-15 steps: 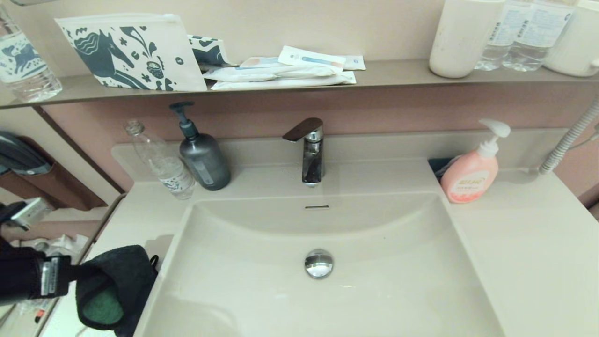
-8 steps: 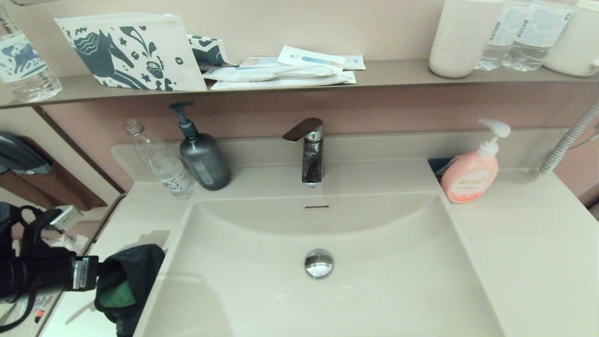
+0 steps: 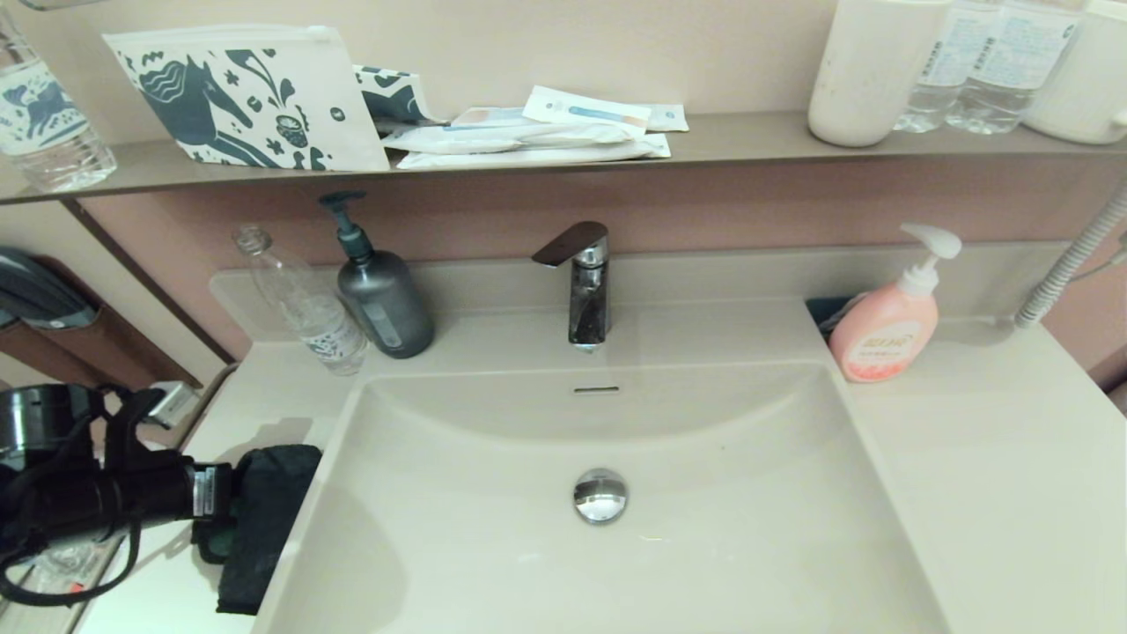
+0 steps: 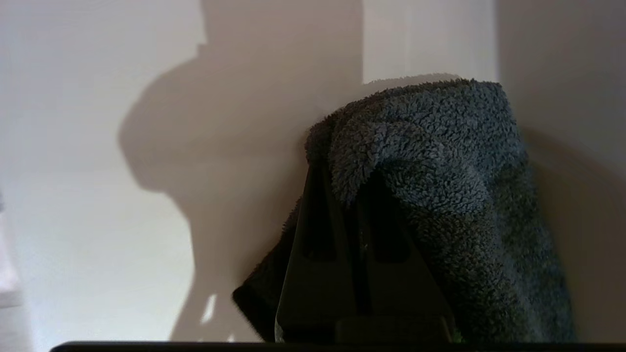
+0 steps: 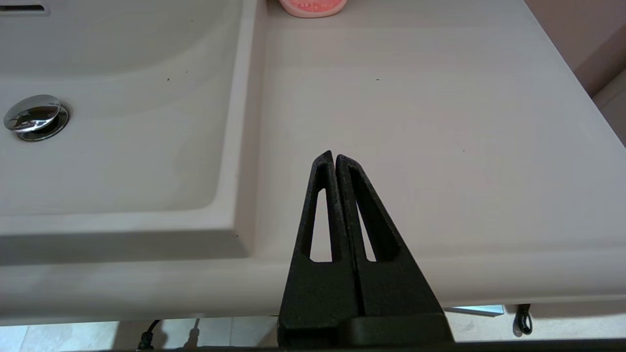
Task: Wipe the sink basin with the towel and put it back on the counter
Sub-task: Wipe the sink
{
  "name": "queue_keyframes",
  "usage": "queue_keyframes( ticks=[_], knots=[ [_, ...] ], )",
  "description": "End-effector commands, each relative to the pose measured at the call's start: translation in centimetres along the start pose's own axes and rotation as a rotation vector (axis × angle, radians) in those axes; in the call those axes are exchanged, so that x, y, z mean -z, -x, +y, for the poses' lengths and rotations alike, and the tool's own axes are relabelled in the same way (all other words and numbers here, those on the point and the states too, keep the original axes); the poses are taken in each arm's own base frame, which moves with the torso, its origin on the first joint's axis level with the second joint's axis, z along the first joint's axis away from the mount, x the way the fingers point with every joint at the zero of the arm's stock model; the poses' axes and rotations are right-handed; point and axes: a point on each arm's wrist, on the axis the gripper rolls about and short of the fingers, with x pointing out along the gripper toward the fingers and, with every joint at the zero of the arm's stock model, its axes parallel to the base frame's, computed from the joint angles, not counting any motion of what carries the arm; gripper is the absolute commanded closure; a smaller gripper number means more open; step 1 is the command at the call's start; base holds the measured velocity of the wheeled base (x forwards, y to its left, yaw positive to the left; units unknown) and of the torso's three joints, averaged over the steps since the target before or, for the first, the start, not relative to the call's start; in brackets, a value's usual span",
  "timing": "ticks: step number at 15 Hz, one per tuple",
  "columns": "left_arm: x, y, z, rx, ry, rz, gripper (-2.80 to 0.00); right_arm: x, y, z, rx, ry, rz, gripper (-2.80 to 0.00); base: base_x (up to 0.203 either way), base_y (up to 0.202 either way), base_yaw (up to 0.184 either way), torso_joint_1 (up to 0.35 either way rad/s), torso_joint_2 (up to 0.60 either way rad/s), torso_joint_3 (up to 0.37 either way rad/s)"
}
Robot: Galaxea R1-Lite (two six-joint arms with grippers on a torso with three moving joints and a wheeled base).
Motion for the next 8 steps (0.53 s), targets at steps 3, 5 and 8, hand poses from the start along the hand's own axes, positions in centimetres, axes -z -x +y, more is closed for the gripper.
queue_keyframes(
  ticks=[3, 5, 8],
  knots=[
    [0.0, -1.6, 0.3, 0.021, 0.000, 0.007, 0.00, 0.0, 0.0, 0.0, -0.001, 0.001, 0.001, 0.00, 0.000, 0.000, 0.000, 0.000, 0.00, 0.000],
    [-0.4, -2.3, 0.5, 0.022, -0.010, -0.006, 0.00, 0.0, 0.0, 0.0, 0.000, 0.000, 0.001, 0.00, 0.000, 0.000, 0.000, 0.000, 0.00, 0.000],
    [-1.9, -3.6, 1.1, 0.025, -0.037, -0.035, 0.00, 0.0, 0.0, 0.0, -0.001, 0.001, 0.000, 0.00, 0.000, 0.000, 0.000, 0.000, 0.00, 0.000]
  ],
)
